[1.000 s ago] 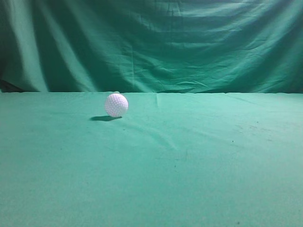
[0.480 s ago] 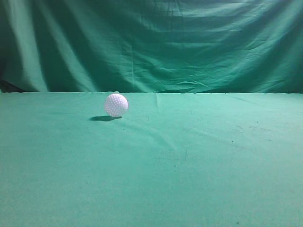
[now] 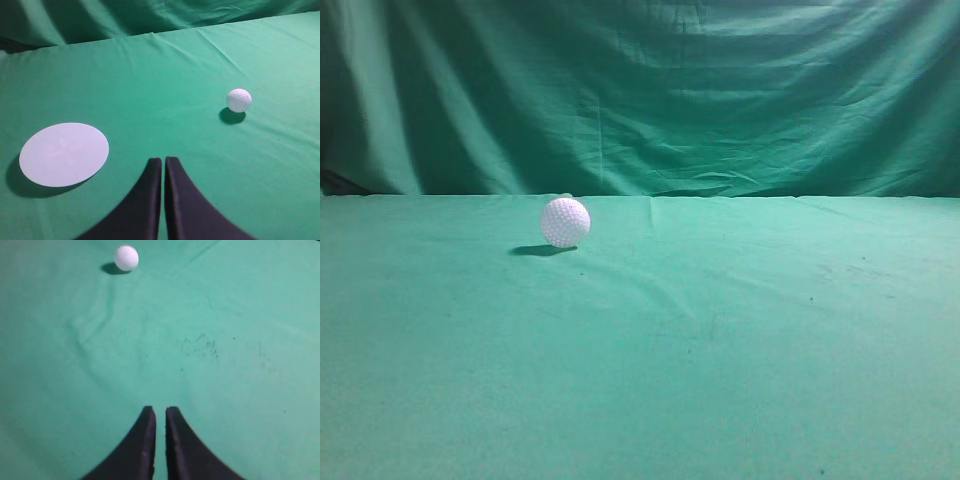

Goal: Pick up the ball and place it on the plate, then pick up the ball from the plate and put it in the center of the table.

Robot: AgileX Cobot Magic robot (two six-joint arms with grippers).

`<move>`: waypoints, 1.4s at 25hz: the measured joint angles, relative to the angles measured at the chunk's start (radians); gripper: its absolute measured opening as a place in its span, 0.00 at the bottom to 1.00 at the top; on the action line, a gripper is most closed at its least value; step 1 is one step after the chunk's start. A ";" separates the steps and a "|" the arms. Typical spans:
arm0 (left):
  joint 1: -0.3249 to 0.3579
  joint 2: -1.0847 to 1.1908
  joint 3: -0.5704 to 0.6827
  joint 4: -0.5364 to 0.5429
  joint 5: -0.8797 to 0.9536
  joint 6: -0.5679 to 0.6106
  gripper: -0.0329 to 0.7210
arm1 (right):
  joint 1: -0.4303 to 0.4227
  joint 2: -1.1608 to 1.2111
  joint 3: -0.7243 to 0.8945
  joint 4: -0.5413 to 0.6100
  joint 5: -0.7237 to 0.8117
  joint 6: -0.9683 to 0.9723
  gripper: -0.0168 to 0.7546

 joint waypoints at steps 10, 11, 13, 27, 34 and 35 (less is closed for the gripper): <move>0.000 0.000 0.000 0.000 0.000 0.000 0.04 | -0.186 -0.103 0.000 0.069 -0.148 0.075 0.09; 0.000 0.000 0.000 0.000 0.000 0.000 0.04 | -0.220 -0.123 0.000 0.070 -0.150 0.075 0.09; 0.000 0.000 0.000 0.000 0.000 0.000 0.04 | -0.303 -0.156 0.000 0.074 -0.146 0.073 0.09; 0.000 0.000 0.000 0.000 0.000 0.000 0.04 | -0.605 -0.272 0.107 0.203 -0.107 0.048 0.09; 0.000 0.000 0.000 0.000 0.000 0.000 0.04 | -0.605 -0.273 0.108 0.205 -0.056 0.023 0.09; 0.000 0.000 0.000 0.000 0.000 0.000 0.04 | -0.605 -0.273 0.108 0.207 -0.056 0.021 0.09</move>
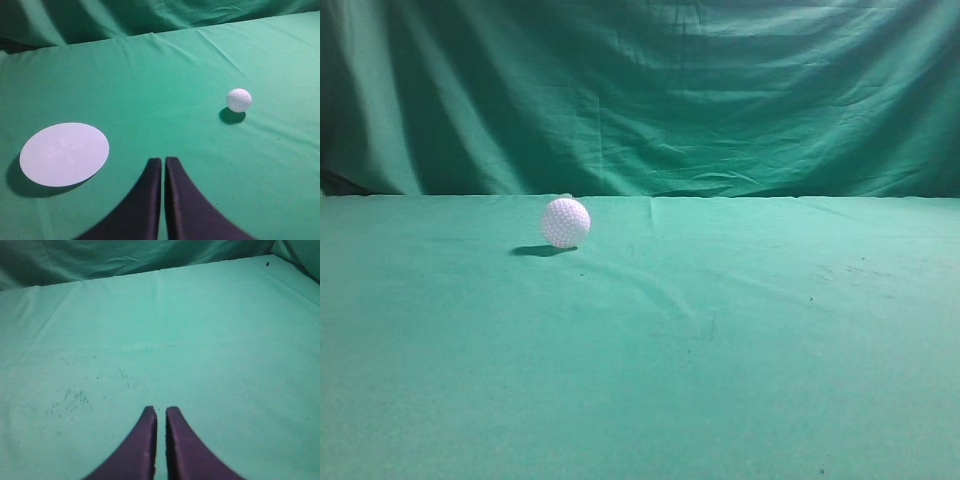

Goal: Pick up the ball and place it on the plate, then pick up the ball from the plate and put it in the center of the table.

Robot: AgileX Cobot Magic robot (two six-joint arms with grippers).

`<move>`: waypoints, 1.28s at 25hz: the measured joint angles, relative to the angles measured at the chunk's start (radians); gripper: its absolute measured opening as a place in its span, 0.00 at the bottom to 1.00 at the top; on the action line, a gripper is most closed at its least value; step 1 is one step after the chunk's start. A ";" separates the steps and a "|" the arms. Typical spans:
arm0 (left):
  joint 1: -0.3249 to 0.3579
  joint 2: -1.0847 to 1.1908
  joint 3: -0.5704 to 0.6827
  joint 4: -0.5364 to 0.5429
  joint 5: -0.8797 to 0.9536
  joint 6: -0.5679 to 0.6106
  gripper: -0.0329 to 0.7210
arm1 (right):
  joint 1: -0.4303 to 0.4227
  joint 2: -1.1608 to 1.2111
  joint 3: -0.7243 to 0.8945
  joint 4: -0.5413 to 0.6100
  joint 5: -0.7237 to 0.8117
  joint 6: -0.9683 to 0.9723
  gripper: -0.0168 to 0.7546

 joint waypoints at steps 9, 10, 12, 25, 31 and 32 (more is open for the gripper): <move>0.000 0.000 0.000 0.000 0.000 0.000 0.04 | 0.000 0.000 0.000 0.002 0.000 -0.006 0.09; 0.000 0.000 0.000 0.000 0.000 0.000 0.04 | 0.000 0.000 0.000 0.002 0.000 -0.006 0.09; 0.000 0.000 0.000 0.000 0.000 0.000 0.04 | 0.000 0.000 0.000 0.002 0.000 -0.008 0.09; 0.000 -0.051 0.000 0.002 0.000 0.000 0.04 | 0.000 0.000 0.000 0.002 0.000 -0.009 0.09; 0.000 -0.165 0.028 0.068 0.024 0.000 0.04 | 0.000 0.000 0.000 0.002 0.000 -0.009 0.09; 0.000 -0.165 0.041 0.071 0.029 0.000 0.04 | 0.000 0.000 0.000 0.002 0.000 -0.009 0.09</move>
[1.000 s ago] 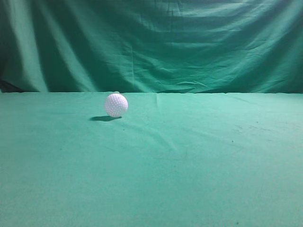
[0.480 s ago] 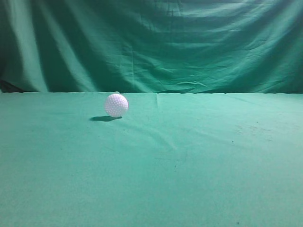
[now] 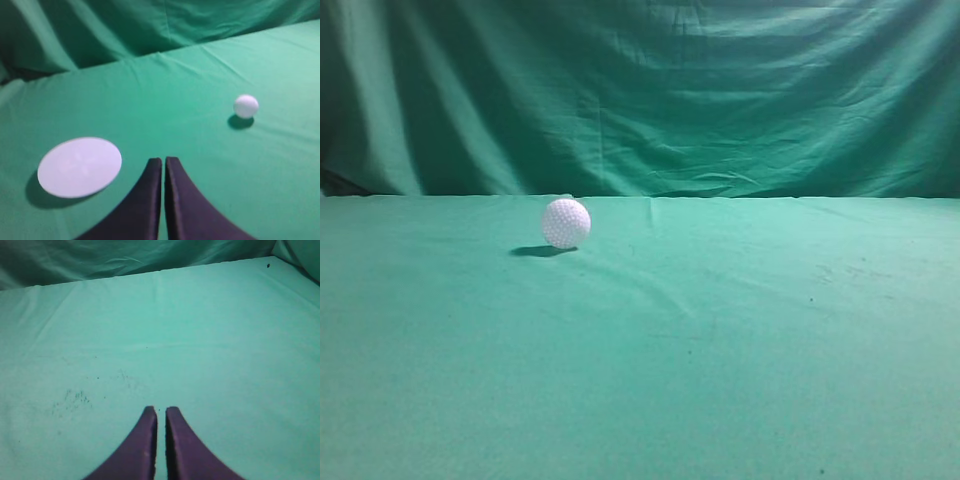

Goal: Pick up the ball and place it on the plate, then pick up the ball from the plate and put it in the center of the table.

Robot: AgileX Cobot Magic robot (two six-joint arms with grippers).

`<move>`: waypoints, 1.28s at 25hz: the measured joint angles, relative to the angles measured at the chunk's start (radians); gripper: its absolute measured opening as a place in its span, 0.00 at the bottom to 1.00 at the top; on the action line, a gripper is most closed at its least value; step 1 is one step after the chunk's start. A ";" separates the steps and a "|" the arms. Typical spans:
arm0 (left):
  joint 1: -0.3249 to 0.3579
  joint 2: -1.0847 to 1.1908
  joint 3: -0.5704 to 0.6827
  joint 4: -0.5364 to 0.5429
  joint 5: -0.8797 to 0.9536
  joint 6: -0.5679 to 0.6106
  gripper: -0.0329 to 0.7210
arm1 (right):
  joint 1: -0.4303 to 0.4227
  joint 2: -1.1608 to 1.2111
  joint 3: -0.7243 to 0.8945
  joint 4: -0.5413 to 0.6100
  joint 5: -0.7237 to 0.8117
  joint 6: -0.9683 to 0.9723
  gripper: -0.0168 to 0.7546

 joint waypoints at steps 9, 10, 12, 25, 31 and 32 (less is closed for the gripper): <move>0.000 0.000 0.115 0.008 -0.003 -0.017 0.04 | 0.000 0.000 0.000 0.000 0.000 0.000 0.09; 0.000 0.000 0.124 0.008 -0.005 -0.026 0.04 | 0.000 0.000 0.000 0.000 0.000 0.000 0.09; 0.000 0.000 0.127 0.013 -0.020 -0.055 0.04 | 0.000 0.000 0.000 0.000 0.000 -0.001 0.09; 0.000 0.000 0.127 0.327 -0.032 -0.384 0.04 | 0.000 0.000 0.000 0.000 0.000 -0.001 0.09; 0.000 0.000 0.127 0.329 -0.035 -0.391 0.04 | 0.000 0.000 0.000 0.000 0.000 -0.001 0.09; 0.000 0.000 0.127 0.329 -0.035 -0.391 0.04 | 0.000 0.000 0.000 0.000 0.000 -0.001 0.09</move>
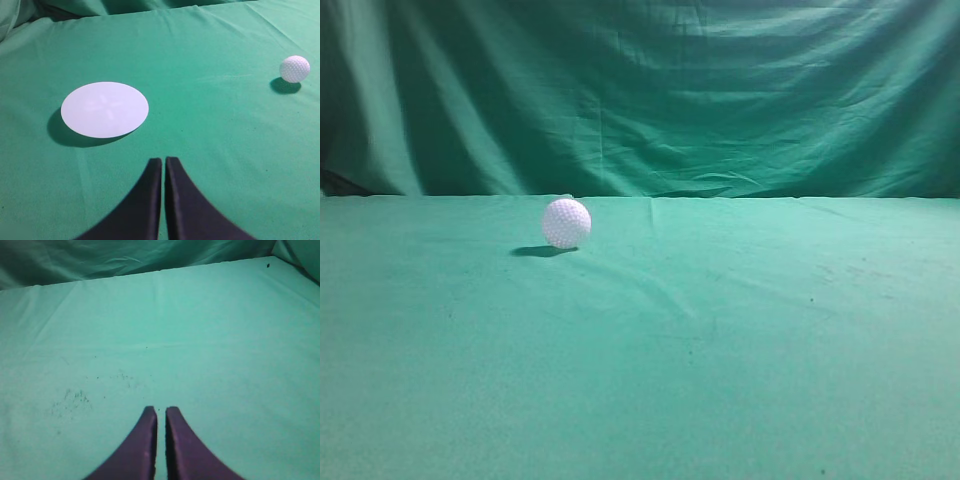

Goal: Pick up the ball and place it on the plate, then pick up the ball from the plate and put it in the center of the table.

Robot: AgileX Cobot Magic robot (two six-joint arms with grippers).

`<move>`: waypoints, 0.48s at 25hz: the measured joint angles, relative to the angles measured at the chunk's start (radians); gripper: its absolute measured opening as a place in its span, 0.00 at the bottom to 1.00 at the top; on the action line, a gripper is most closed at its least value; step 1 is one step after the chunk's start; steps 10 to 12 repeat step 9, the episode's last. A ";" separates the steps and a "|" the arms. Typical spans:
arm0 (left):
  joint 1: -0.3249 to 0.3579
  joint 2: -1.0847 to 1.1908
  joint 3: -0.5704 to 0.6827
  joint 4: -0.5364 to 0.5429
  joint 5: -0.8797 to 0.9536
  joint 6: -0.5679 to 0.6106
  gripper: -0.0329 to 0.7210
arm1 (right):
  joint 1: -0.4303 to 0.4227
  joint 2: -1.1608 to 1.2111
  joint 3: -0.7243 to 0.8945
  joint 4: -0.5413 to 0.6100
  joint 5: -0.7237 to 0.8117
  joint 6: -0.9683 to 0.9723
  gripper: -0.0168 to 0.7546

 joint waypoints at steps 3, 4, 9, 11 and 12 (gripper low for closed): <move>0.000 0.000 0.000 0.000 -0.002 0.000 0.04 | 0.000 0.000 0.000 0.000 0.000 0.000 0.09; 0.000 0.000 0.000 0.000 -0.002 0.000 0.04 | 0.000 0.000 0.000 0.000 0.000 0.000 0.09; 0.000 0.000 0.000 0.000 -0.002 0.000 0.04 | 0.000 0.000 0.000 0.000 0.000 0.000 0.09; 0.000 0.000 0.000 0.000 -0.002 0.000 0.04 | 0.000 0.000 0.000 0.000 0.000 0.000 0.09; 0.000 0.000 0.000 0.000 -0.002 0.000 0.04 | 0.000 0.000 0.000 0.000 0.000 0.000 0.09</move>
